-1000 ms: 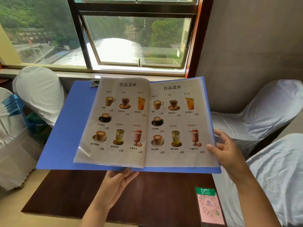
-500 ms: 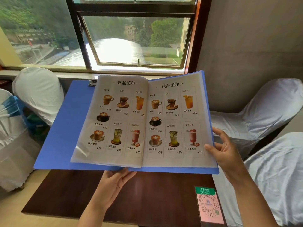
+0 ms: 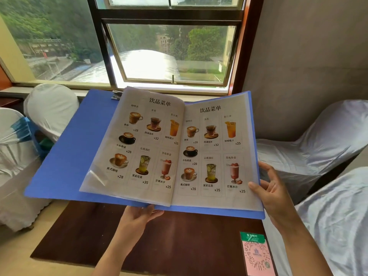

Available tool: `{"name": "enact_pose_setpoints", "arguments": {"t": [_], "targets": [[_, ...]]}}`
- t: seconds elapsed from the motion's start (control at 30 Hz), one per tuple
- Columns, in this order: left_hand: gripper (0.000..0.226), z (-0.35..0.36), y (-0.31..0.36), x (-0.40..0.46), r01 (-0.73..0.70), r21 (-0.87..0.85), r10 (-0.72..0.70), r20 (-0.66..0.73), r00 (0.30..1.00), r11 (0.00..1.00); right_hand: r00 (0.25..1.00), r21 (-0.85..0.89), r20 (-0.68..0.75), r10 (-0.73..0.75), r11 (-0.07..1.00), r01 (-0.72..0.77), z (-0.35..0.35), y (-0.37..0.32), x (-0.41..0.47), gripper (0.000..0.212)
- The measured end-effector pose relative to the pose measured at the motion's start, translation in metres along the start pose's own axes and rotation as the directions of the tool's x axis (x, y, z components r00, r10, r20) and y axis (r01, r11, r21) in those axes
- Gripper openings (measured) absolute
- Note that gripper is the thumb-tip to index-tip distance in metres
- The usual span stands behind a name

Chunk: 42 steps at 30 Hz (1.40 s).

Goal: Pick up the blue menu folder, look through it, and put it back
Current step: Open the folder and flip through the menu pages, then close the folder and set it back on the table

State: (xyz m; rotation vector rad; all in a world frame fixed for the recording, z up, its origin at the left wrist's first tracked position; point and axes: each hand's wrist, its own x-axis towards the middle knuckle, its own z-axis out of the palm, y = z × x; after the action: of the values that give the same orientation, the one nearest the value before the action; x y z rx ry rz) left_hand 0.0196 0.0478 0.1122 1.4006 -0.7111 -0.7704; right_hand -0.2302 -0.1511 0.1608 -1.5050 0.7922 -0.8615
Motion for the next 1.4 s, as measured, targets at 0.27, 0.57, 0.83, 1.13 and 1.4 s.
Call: {"name": "enact_pose_setpoints", "arguments": {"t": [0.27,0.57,0.83,1.13,1.4], "targets": [[0.016,0.006,0.054,-0.002,0.003,-0.294,0.077,0.262,0.962,0.956,0.998,0.149,0.014,0.060,0.987,-0.061,0.012,0.008,-0.005,0.042],[0.039,0.006,0.030,0.011,0.093,-0.319,-0.084,0.041,0.996,0.943,0.990,0.208,0.132,-0.039,0.978,0.011,0.023,-0.005,-0.010,0.046],[0.021,0.021,0.019,0.012,0.065,-0.297,-0.093,-0.080,0.992,0.953,0.988,0.144,0.151,0.030,0.988,-0.052,0.012,-0.013,-0.014,0.039],[0.051,-0.004,0.020,0.018,0.176,0.013,-0.172,0.288,0.942,0.984,0.995,0.009,0.044,0.088,0.996,-0.089,-0.017,0.016,-0.019,0.031],[0.024,0.001,-0.054,0.027,0.321,0.147,-0.335,0.084,0.938,0.936,0.959,-0.277,-0.003,0.283,0.921,-0.273,-0.007,0.083,-0.015,0.025]]}}
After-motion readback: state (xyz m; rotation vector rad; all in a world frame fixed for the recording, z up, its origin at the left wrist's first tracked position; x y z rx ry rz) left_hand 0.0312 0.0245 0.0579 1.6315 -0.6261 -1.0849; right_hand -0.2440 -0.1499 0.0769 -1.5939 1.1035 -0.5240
